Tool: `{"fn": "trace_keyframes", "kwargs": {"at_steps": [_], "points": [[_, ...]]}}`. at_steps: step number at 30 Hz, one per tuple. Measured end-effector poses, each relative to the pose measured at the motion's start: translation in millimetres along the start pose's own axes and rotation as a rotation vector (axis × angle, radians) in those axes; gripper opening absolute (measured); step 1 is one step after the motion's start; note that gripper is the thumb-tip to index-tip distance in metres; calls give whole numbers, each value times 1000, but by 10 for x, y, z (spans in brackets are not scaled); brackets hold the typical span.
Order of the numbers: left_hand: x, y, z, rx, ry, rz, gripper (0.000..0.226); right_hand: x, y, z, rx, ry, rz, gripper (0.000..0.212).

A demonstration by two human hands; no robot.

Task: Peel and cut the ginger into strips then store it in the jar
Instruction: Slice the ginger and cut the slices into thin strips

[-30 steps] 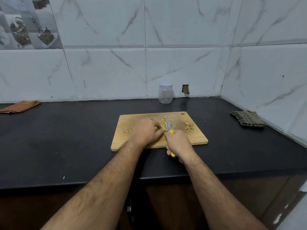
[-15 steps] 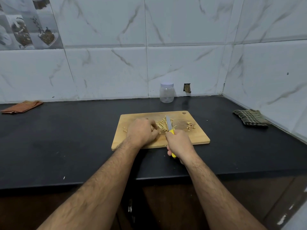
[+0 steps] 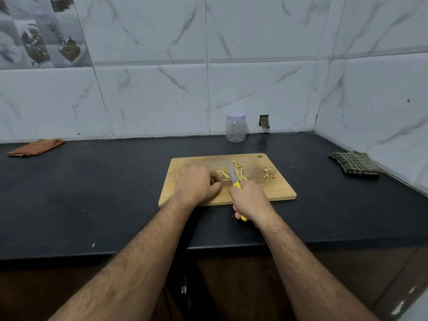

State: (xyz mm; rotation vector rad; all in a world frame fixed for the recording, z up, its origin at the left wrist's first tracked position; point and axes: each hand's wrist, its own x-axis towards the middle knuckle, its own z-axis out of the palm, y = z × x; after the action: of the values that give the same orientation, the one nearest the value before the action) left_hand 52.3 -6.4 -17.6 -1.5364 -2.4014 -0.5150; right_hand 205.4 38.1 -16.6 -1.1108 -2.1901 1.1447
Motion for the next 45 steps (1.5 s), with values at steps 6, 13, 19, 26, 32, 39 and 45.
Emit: {"fn": "trace_keyframes", "kwargs": {"at_steps": [6,13,19,26,32,39,45], "points": [[-10,-61,-48,3,-14,-25,23,-11,-29,-38,-22,-60,7,15],[22,-10,-57,30,-46,-37,22,-29,-61,-28,-67,-61,8,14],[26,3,-8,-27,-51,-98,21,-58,-177,-124,-369,-146,89,16],[15,-14,43,-120,-41,-172,27,-114,-327,-179,-627,-136,106,18],[-50,19,63,-74,-34,-131,34,-80,-354,-138,-687,-112,82,15],[-76,29,44,-65,-55,-111,30,-97,-350,-104,-680,-97,67,17],[-84,40,34,-52,-64,-115,33,-127,-377,-77,-684,-97,56,14]]}}
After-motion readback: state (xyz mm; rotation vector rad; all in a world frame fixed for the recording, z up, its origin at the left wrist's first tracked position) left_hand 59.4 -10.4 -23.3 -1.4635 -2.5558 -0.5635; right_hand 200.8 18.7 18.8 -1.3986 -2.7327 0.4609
